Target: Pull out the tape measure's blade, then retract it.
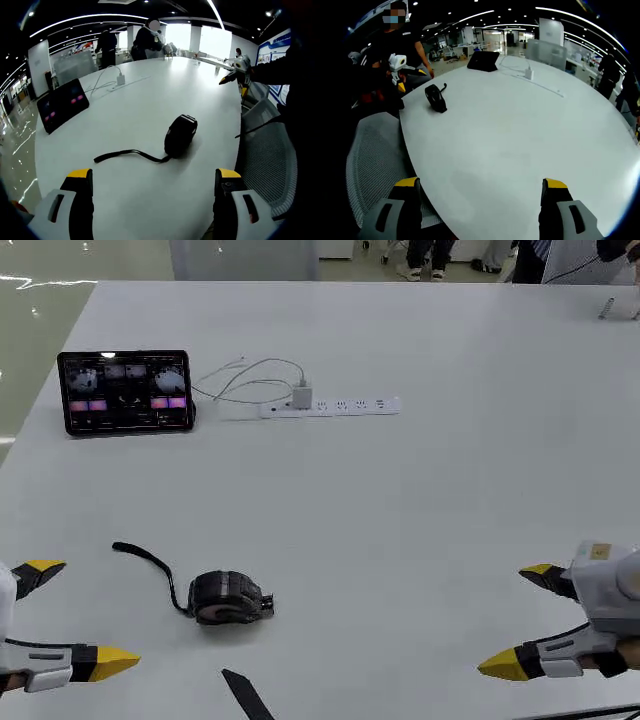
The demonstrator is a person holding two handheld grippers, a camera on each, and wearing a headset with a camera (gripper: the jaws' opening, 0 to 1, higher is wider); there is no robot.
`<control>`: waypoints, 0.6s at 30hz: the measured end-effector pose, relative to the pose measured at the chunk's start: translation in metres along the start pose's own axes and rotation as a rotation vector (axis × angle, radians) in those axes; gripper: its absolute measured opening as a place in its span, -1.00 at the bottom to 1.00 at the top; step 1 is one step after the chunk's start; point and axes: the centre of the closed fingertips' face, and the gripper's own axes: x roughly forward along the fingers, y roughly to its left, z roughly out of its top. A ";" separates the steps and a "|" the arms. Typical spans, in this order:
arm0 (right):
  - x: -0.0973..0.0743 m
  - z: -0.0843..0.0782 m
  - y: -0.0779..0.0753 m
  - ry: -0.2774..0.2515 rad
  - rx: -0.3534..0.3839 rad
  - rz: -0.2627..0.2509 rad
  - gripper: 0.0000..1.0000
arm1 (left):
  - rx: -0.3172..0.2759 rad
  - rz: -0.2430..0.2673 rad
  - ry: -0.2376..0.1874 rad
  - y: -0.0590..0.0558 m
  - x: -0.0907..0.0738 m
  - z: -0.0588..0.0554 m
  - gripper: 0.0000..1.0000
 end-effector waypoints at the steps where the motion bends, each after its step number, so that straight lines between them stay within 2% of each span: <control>1: 0.003 0.003 0.001 -0.001 -0.008 0.006 0.99 | 0.014 -0.010 0.006 -0.001 0.003 0.002 0.98; 8: 0.026 0.024 0.005 -0.010 -0.074 0.054 0.99 | 0.142 -0.129 0.065 -0.015 0.027 0.018 0.98; 10: 0.033 0.031 0.008 -0.015 -0.113 0.069 0.99 | 0.179 -0.148 0.071 -0.015 0.034 0.024 0.98; 15: 0.046 0.041 0.015 0.003 -0.142 0.099 0.99 | 0.259 -0.190 0.109 -0.017 0.051 0.032 0.98; 17: 0.050 0.045 0.015 0.008 -0.161 0.094 0.99 | 0.287 -0.180 0.118 -0.014 0.057 0.034 0.98; 18: 0.053 0.049 0.015 0.006 -0.174 0.093 0.99 | 0.297 -0.176 0.139 -0.013 0.061 0.033 0.98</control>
